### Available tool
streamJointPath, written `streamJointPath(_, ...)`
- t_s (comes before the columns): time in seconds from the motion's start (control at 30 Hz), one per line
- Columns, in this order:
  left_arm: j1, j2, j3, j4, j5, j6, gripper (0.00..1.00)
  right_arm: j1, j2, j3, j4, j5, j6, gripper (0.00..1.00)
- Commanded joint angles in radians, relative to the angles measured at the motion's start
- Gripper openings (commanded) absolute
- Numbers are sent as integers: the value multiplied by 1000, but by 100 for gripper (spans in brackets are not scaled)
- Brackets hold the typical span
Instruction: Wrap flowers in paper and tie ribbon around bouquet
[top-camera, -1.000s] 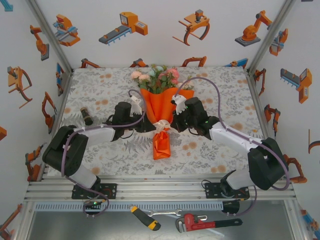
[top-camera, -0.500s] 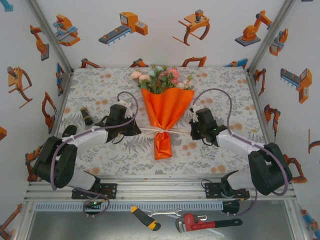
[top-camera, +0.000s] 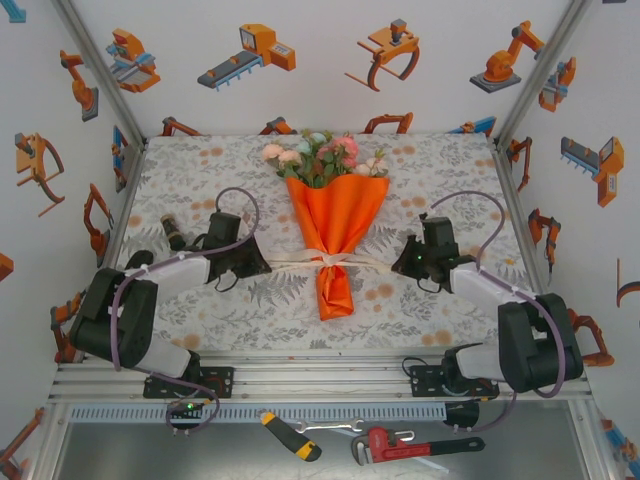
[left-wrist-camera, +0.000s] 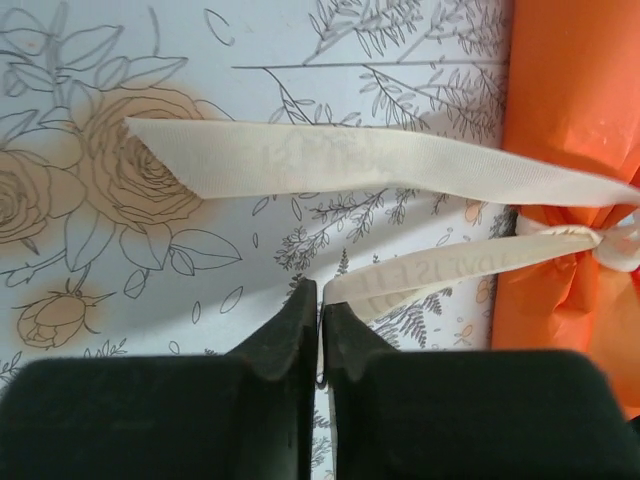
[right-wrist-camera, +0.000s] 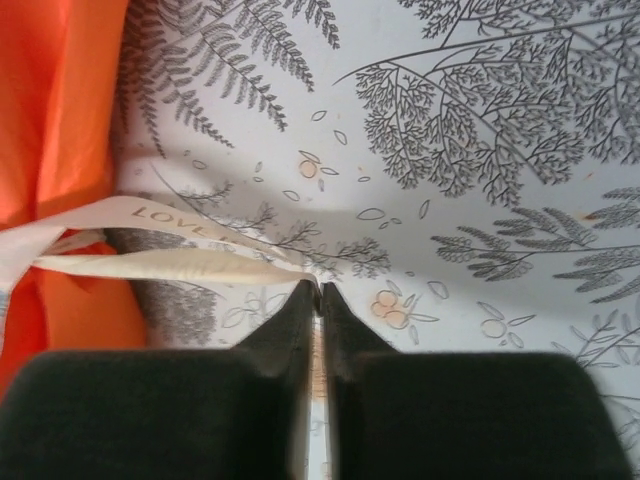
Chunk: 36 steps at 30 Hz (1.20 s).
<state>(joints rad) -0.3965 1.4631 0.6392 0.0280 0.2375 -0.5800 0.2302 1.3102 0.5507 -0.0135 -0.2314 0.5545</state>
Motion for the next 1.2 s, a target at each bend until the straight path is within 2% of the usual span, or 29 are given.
streamJointPath(0.0, 10, -74, -21, 60, 48, -13, 35, -14, -61, 22, 10, -74, 20, 35)
streamJointPath(0.07, 3, -122, -30, 58, 33, -3, 43, -14, -75, 19, 22, -68, 9, 45)
streamJointPath(0.1, 0, -142, -35, 49, 17, 10, 46, -14, -73, 16, 34, -72, -10, 60)
streamJointPath(0.13, -1, -153, -35, 36, -4, 22, 47, -15, -65, 14, 45, -76, -29, 62)
streamJointPath(0.3, -6, -132, -23, -46, -65, 67, 49, -14, 24, 31, 99, -155, -90, 64)
streamJointPath(0.4, -6, -91, -9, -72, -92, 47, 50, -13, 99, 75, 94, -192, -42, 63)
streamJointPath(0.63, -10, -20, 0, -28, -26, 48, 58, 4, 184, 101, 92, -250, -22, 54)
streamJointPath(0.73, -10, 23, 11, -3, 21, 40, 60, 10, 170, 87, 95, -297, -27, 58)
streamJointPath(0.87, -12, 62, 16, 36, 29, 29, 60, 17, 124, 47, 84, -319, -63, 65)
streamJointPath(1.0, -14, 87, 29, 35, 3, 29, 54, 28, 114, 25, 61, -346, -93, 67)
streamJointPath(1.1, -15, 115, 50, 28, 4, 34, 48, 67, 123, 29, 37, -290, -116, 66)
streamJointPath(1.17, -20, 127, 57, 29, -2, 30, 44, 106, 136, 46, 19, -244, -138, 62)
